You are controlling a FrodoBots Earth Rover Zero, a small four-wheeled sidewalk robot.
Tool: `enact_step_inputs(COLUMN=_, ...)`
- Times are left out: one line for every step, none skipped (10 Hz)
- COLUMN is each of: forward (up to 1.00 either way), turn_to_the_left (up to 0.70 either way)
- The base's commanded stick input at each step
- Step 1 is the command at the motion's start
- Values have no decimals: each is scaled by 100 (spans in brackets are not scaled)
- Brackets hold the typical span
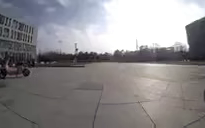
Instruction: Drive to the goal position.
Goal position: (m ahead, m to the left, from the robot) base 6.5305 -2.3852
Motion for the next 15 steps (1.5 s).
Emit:
enact_step_inputs(forward=85, turn_to_the_left=34)
enact_step_inputs(forward=85, turn_to_the_left=33)
enact_step_inputs(forward=85, turn_to_the_left=32)
enact_step_inputs(forward=85, turn_to_the_left=24)
enact_step_inputs(forward=85, turn_to_the_left=0)
enact_step_inputs(forward=85, turn_to_the_left=0)
enact_step_inputs(forward=85, turn_to_the_left=0)
enact_step_inputs(forward=85, turn_to_the_left=0)
enact_step_inputs(forward=85, turn_to_the_left=0)
enact_step_inputs(forward=79, turn_to_the_left=0)
enact_step_inputs(forward=65, turn_to_the_left=0)
enact_step_inputs(forward=52, turn_to_the_left=0)
enact_step_inputs(forward=38, turn_to_the_left=0)
enact_step_inputs(forward=25, turn_to_the_left=0)
enact_step_inputs(forward=11, turn_to_the_left=0)
